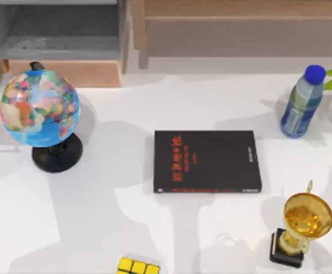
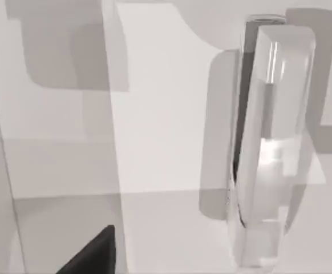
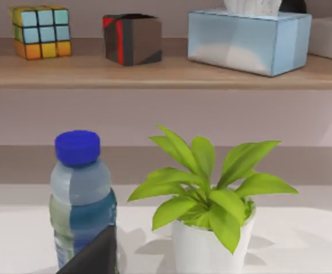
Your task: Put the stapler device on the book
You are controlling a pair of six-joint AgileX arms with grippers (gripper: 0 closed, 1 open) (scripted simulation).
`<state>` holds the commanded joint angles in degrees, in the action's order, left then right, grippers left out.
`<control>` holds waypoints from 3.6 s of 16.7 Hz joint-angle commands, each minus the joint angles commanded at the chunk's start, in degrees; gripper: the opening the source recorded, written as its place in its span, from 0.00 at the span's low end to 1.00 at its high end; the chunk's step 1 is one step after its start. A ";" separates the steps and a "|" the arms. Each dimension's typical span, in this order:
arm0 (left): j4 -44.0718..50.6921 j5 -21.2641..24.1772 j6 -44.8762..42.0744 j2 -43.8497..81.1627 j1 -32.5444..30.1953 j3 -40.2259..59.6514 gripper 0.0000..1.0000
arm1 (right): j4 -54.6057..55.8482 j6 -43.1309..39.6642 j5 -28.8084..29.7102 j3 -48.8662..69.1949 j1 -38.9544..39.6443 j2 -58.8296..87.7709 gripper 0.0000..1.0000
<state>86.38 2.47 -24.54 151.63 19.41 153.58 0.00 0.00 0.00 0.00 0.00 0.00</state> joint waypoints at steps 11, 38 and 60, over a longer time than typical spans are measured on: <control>0.21 0.39 -0.68 2.80 -0.06 2.54 1.00 | 0.00 0.00 0.00 0.00 0.00 0.00 1.00; -12.88 0.25 -0.19 0.68 -0.59 -12.47 0.47 | 0.00 0.00 0.00 0.00 0.00 0.00 1.00; -9.49 -4.39 0.98 -8.26 -1.04 -13.51 0.00 | 0.00 0.00 0.00 0.00 0.00 0.00 1.00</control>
<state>76.89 -1.92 -23.56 143.37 18.37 140.07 0.00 0.00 0.00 0.00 0.00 0.00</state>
